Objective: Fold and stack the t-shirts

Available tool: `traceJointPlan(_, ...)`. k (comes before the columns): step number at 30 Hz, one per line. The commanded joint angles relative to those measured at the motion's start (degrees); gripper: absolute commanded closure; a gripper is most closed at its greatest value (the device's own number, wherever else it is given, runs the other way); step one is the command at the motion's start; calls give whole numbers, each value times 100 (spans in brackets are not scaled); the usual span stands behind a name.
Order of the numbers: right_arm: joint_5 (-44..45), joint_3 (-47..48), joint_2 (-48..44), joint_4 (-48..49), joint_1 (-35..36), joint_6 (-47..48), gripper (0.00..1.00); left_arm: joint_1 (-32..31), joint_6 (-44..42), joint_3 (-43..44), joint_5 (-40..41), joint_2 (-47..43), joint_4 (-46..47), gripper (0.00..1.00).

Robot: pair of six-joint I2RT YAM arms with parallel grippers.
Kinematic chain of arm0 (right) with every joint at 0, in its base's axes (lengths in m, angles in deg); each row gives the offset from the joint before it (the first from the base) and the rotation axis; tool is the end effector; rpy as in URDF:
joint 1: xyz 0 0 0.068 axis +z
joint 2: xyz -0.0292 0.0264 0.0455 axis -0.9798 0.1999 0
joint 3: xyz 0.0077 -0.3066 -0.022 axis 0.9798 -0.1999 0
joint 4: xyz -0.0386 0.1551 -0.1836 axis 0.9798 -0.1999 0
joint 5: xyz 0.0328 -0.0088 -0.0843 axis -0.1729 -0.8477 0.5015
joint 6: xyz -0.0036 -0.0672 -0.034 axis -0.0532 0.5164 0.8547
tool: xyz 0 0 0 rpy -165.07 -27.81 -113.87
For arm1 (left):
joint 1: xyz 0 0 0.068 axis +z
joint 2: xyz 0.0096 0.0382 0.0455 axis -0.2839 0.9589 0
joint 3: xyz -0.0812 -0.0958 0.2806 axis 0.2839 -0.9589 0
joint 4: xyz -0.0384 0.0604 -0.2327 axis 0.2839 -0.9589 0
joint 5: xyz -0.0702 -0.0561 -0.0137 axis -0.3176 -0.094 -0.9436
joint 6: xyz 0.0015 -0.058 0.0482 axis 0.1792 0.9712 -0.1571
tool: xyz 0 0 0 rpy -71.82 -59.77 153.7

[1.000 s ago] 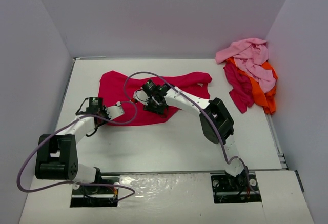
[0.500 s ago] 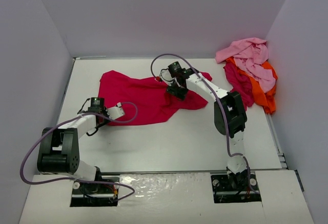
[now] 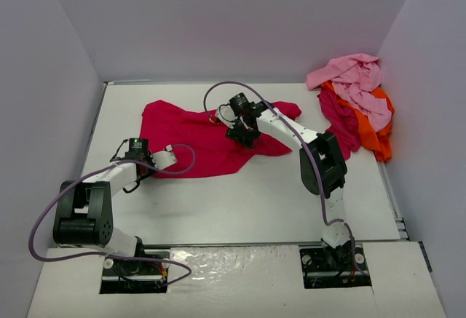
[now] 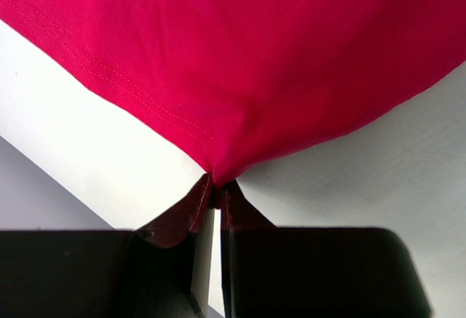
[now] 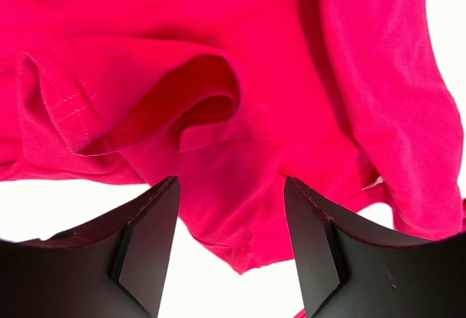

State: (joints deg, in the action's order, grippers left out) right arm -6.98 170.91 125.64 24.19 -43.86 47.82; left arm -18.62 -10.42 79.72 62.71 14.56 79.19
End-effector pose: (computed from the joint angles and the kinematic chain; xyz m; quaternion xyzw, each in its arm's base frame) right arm 0.4090 0.2796 0.2361 -0.5447 0.7679 -0.0225 0.3364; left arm 0.2706 -0.0089 0.1832 0.4650 0.8326 0.1452 0.2636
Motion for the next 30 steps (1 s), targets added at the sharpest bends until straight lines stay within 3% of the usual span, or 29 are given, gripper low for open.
traceJointPlan(1,-134,15,-33,86,54,-146,44,37,-40,112,55,-28,130,100)
traceJointPlan(15,-281,239,395,94,363,-260,46,46,-40,67,91,-64,138,100)
traceJointPlan(30,139,393,552,147,377,-354,50,55,-72,-11,99,-63,226,100)
